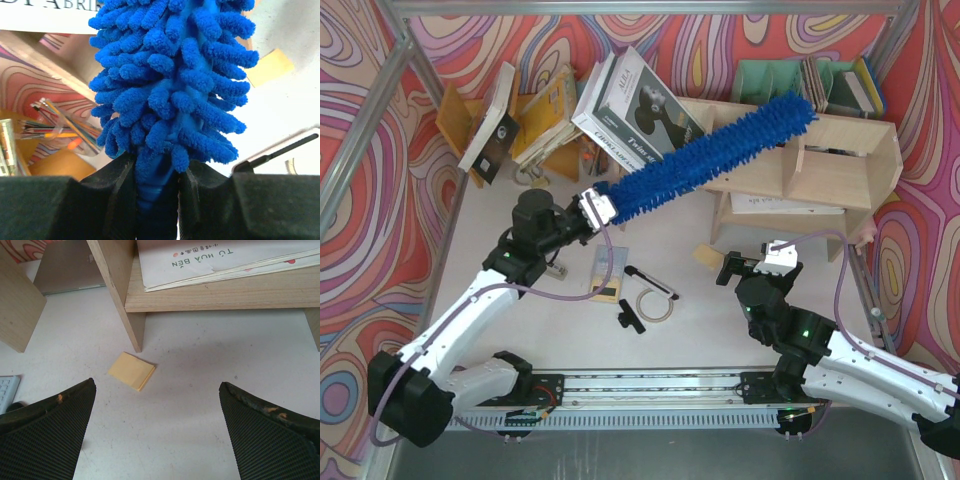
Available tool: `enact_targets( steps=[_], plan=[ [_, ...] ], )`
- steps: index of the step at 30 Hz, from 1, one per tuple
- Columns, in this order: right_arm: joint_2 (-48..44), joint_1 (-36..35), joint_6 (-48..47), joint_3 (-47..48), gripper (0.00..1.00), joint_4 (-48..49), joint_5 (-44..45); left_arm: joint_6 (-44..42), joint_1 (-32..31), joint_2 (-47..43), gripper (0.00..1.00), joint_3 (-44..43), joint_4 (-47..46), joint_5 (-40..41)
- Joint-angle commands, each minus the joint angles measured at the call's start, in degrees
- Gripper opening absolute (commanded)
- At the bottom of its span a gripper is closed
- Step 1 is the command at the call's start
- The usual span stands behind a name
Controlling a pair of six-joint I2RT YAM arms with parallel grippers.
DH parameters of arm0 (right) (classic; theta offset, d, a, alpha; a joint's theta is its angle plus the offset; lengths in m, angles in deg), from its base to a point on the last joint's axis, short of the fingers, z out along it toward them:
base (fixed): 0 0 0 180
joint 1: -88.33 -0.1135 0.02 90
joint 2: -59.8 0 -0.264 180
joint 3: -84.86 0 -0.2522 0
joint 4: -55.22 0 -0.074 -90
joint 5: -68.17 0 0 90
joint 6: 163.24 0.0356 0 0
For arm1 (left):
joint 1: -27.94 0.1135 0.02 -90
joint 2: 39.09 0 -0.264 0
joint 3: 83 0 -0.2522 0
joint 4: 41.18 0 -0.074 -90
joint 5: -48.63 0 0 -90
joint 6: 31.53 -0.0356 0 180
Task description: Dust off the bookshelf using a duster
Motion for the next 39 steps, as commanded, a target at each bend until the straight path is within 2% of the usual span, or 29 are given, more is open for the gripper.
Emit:
enact_targets(
  steps=[1, 12, 17, 24, 29, 32, 36, 39],
  plan=[
    [-0.4, -0.3, 1.2, 1.5, 0.99, -1.1, 1.6, 1.0, -1.7, 0.8, 0.0, 0.1, -3.1, 0.7],
    [-0.4, -0.3, 1.3, 1.6, 0.99, -1.1, 1.5, -3.5, 0.7, -7.1, 0.0, -3.5, -2.3, 8.5],
    [-0.5, -0.2, 1.3, 1.5, 0.99, -1.1, 1.4, -3.2, 4.7, -8.9, 0.0, -5.1, -1.4, 7.7],
    [-0.4, -0.3, 1.2, 1.6, 0.99, -1.1, 1.3, -4.3, 5.3, -9.2, 0.0, -5.0, 0.6, 7.2],
    [-0.3, -0.2, 1.1, 1.5, 0.99, -0.9, 1.4, -0.3, 5.2, -8.1, 0.0, -3.2, -1.1, 3.8],
    [-0.1, -0.2, 1.0, 1.5, 0.99, -0.8, 1.4, 3.7, 4.3, -7.0, 0.0, -1.6, -2.8, 1.3],
    [0.1, -0.3, 0.9, 1.6, 0.99, -0.7, 1.4, 1.5, -1.5, -4.2, 0.0, 0.2, -2.3, 3.9],
    [0.1, -0.2, 0.9, 1.6, 0.99, -0.7, 1.4, 2.6, -2.8, -2.4, 0.0, 1.6, -3.7, 4.0]
  ],
)
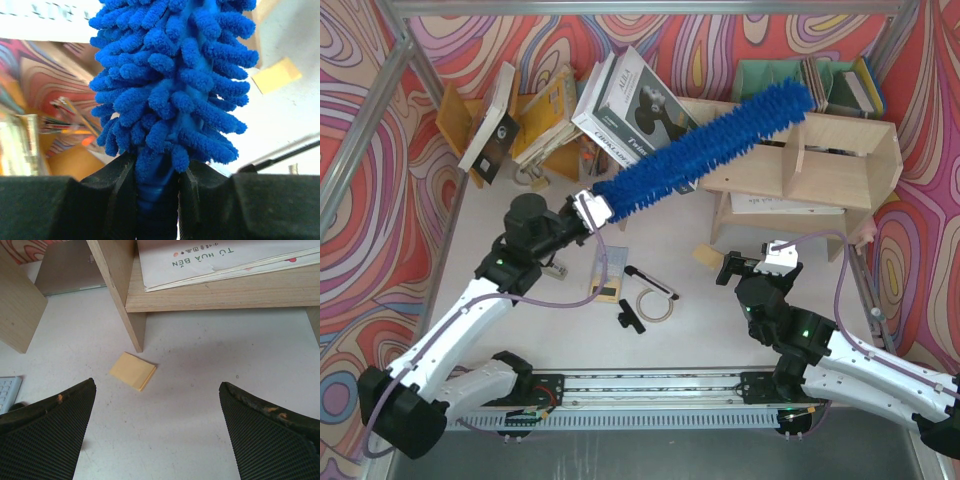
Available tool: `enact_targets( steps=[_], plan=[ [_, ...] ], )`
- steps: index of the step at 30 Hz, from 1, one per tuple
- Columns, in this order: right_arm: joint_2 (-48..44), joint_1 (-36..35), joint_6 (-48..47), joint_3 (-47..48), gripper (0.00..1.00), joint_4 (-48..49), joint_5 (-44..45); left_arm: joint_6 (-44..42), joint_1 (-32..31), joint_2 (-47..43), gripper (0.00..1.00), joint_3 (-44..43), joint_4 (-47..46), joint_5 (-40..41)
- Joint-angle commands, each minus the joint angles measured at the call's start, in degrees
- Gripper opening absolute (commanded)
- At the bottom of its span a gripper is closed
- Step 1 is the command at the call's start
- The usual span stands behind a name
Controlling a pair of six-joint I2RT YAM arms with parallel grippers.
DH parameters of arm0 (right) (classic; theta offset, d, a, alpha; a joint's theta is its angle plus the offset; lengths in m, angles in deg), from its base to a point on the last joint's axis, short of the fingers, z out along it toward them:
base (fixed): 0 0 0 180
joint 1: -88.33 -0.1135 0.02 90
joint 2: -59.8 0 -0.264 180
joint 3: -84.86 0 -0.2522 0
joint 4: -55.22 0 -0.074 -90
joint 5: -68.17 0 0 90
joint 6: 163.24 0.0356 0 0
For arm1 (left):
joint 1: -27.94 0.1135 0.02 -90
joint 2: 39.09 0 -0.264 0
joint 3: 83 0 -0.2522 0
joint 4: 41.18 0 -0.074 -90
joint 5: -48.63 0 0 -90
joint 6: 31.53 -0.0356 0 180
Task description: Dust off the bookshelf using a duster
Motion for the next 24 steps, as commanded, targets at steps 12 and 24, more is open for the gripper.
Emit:
enact_targets(
  steps=[12, 24],
  plan=[
    [-0.1, -0.3, 0.3, 1.5, 0.99, -0.7, 1.4, -1.5, -2.1, -1.9, 0.0, -0.4, -5.3, 4.5],
    [-0.3, -0.3, 0.4, 1.4, 0.99, -0.7, 1.3, -0.3, -5.4, 0.3, 0.0, 3.5, -3.7, 4.2]
  ],
)
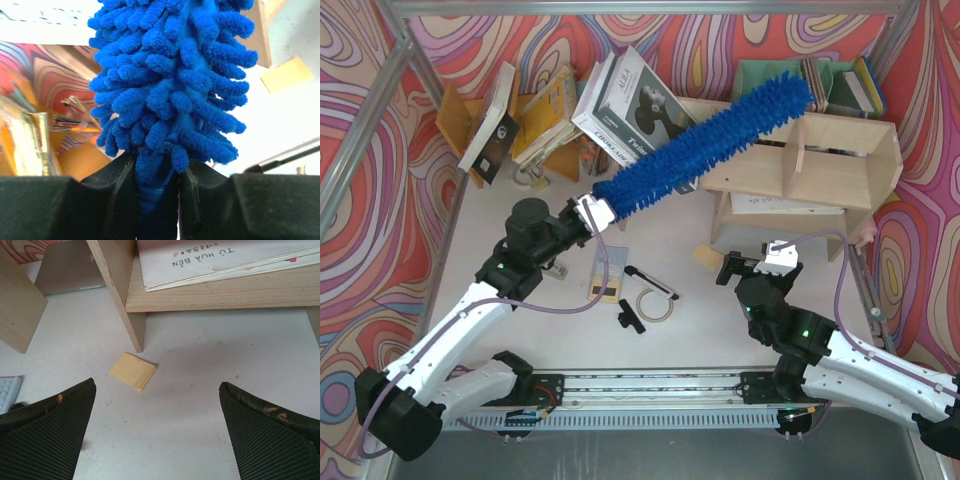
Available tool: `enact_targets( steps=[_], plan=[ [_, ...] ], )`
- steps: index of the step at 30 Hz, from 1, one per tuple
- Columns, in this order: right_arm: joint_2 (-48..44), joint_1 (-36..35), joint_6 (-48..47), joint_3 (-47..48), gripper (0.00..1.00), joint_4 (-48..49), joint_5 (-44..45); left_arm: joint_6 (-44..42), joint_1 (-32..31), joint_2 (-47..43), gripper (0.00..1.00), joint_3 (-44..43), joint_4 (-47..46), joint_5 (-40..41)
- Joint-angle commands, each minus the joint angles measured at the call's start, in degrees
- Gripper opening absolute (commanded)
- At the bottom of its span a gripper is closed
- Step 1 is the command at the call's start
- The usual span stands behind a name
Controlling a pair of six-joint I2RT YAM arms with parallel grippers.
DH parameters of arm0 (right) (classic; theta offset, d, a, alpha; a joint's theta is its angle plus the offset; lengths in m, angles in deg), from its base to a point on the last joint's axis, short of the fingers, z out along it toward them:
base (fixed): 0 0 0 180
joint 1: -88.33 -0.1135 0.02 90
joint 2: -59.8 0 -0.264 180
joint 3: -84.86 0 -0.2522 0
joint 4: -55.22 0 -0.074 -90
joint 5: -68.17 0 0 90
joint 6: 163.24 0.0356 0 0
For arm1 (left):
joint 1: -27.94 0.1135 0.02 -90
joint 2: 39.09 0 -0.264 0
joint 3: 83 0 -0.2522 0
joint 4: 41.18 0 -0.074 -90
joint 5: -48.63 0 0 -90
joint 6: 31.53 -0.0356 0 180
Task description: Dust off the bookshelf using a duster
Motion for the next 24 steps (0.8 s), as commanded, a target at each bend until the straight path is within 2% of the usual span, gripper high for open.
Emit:
enact_targets(
  steps=[1, 7, 13, 24],
  plan=[
    [-0.2, -0.3, 0.3, 1.4, 0.99, -0.7, 1.3, 1.2, -3.3, 1.0, 0.0, 3.3, -3.3, 0.7],
    [0.0, -0.3, 0.3, 1.5, 0.99, -0.6, 1.4, 1.6, -5.1, 1.0, 0.0, 5.1, -3.9, 1.4],
    [0.1, -0.2, 0.3, 1.6, 0.99, -0.6, 1.3, -1.6, -4.7, -1.1, 0.0, 2.3, -3.7, 5.4],
    [-1.0, -0.2, 0.4, 1.4, 0.99, -0.8, 1.2, -1.4, 2.9, -4.2, 0.0, -1.3, -2.5, 3.2]
  ],
)
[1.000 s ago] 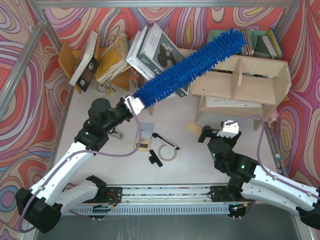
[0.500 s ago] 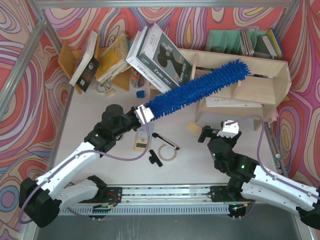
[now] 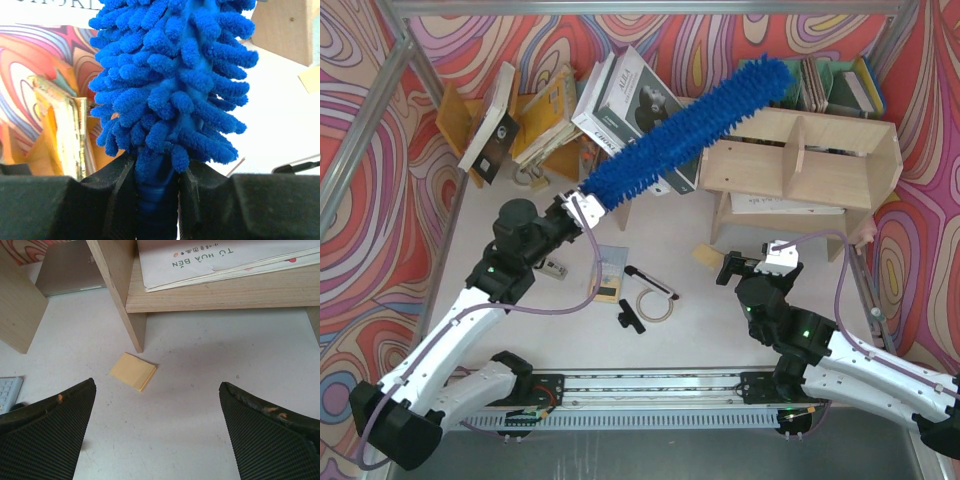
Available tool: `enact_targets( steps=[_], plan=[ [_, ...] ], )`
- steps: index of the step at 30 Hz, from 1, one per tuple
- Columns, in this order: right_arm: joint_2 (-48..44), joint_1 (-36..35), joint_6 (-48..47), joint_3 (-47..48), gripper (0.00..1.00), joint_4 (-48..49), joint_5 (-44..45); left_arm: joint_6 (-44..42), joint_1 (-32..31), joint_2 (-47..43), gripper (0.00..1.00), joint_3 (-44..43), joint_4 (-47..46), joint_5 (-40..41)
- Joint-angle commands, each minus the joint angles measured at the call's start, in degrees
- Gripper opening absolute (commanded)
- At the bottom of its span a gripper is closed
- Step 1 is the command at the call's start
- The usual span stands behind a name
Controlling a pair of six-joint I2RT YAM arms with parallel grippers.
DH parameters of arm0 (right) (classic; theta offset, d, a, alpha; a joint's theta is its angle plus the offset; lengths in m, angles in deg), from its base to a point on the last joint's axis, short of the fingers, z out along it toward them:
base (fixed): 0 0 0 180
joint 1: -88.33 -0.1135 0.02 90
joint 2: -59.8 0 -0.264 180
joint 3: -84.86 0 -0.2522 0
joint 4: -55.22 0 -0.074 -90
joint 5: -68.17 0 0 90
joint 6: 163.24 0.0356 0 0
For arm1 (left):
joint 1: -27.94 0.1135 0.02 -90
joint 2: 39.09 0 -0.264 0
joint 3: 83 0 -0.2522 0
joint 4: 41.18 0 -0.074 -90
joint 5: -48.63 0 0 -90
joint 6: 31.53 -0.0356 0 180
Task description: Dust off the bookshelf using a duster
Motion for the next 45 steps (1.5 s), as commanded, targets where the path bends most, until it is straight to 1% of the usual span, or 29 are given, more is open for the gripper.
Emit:
enact_targets(
  steps=[1, 4, 8, 10, 13, 17, 24, 30, 35, 37, 41, 43, 45],
  plan=[
    [-0.8, -0.3, 0.4, 1.3, 0.99, -0.8, 1.2, 0.3, 2.4, -2.3, 0.0, -1.9, -2.8, -1.1],
    [-0.7, -0.2, 0.5, 1.4, 0.99, -0.8, 1.1, 1.0, 2.6, -2.5, 0.0, -1.6, -2.2, -1.9],
    [-0.6, -0.3, 0.5, 1.5, 0.99, -0.8, 1.1, 3.2, 2.4, -1.1, 0.0, -0.1, -0.5, -6.3],
    [-0.6, -0.3, 0.5, 1.5, 0.99, -0.9, 1.1, 4.4, 1.5, -0.3, 0.0, 1.5, -1.2, -6.9],
    [-0.6, -0.2, 0.6, 1.4, 0.99, -0.9, 1.2, 3.6, -1.1, 0.9, 0.0, 3.5, -1.8, -5.5],
    [-0.8, -0.3, 0.7, 1.5, 0.99, -1.0, 1.2, 2.5, -3.3, 1.8, 0.0, 3.7, -0.3, -4.8],
    [-0.8, -0.3, 0.7, 1.5, 0.99, -1.1, 1.2, -0.2, -2.8, -1.1, 0.0, 0.5, 0.4, -0.7],
    [-0.8, -0.2, 0.7, 1.5, 0.99, -1.1, 1.1, -4.8, -1.7, -3.1, 0.0, -3.0, 2.4, 3.0],
    [-1.0, -0.2, 0.8, 1.4, 0.99, -1.2, 1.1, -4.4, 0.1, -4.8, 0.0, -4.0, 1.7, 5.1],
    [-1.0, -0.3, 0.8, 1.5, 0.99, -1.2, 1.1, -3.9, 0.1, -5.1, 0.0, -4.2, 1.5, 6.9],
    [-0.9, -0.3, 0.9, 1.5, 0.99, -1.1, 1.2, 2.6, 0.1, -4.8, 0.0, -5.6, 2.8, 8.9],
    [-0.8, -0.2, 0.9, 1.4, 0.99, -1.1, 1.2, 7.3, 0.1, -4.9, 0.0, -6.7, 3.9, 8.8],
    [-0.6, -0.3, 0.9, 1.5, 0.99, -1.1, 1.2, 10.2, -1.1, -5.0, 0.0, -8.2, 5.6, 9.0]
  ],
)
